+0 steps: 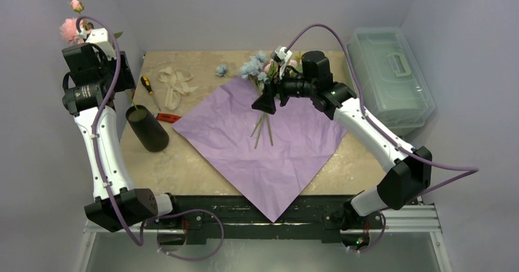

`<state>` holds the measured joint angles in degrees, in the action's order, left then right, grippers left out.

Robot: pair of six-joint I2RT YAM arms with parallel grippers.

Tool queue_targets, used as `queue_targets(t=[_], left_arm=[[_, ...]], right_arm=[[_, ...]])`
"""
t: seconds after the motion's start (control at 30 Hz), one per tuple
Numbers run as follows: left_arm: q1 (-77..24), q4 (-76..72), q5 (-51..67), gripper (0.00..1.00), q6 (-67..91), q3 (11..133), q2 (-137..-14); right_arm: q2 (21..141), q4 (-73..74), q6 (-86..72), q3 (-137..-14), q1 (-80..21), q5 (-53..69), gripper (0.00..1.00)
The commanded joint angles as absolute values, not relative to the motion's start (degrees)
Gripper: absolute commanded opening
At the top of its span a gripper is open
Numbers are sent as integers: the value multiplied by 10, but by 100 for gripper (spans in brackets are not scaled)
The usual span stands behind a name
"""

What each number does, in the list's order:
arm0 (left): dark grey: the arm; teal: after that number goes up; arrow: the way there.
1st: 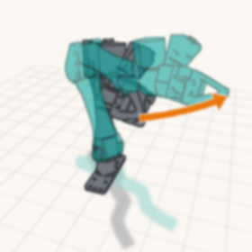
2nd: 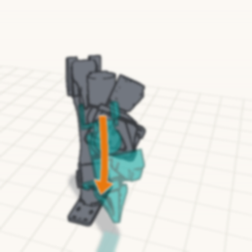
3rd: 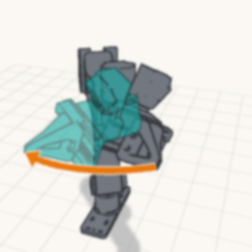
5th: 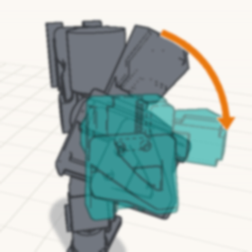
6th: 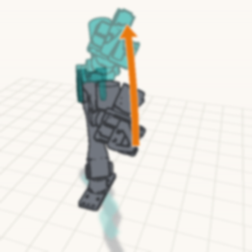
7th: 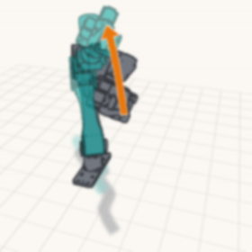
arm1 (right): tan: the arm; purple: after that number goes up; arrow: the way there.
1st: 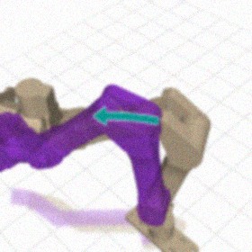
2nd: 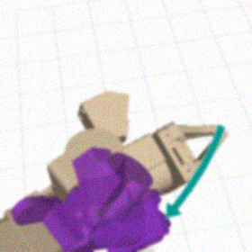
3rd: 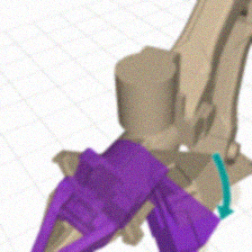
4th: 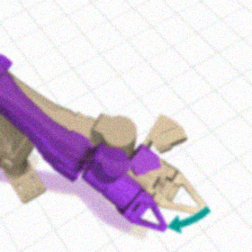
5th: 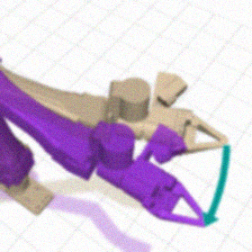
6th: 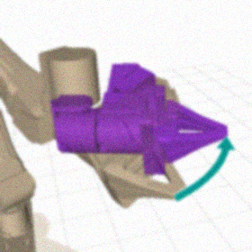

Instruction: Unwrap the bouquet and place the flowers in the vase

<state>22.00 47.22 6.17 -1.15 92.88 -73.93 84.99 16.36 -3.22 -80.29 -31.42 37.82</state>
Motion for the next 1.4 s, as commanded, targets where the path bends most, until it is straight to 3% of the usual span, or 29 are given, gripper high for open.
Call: queue_targets(t=[0.0, 0.23, 0.6, 0.83, 1.17, 1.37], left_arm=[[221, 517, 68, 56, -4, 931, -713], [221, 595, 115, 65, -46, 950, -684], [221, 695, 324, 65, -148, 975, -692], [217, 684, 382, 65, -177, 947, -695], [99, 655, 335, 65, -176, 932, -702], [89, 646, 331, 65, -167, 931, -705]], right_arm=[[845, 155, -46, -809, -306, 361, 89], [854, 162, -53, -810, -303, 351, 88], [899, 165, -61, -826, -301, 266, 81], [971, 188, -40, -870, -301, 187, 66], [1135, 209, -30, -990, -300, 124, 53], [1209, 220, -37, -1043, -290, 95, 50]])
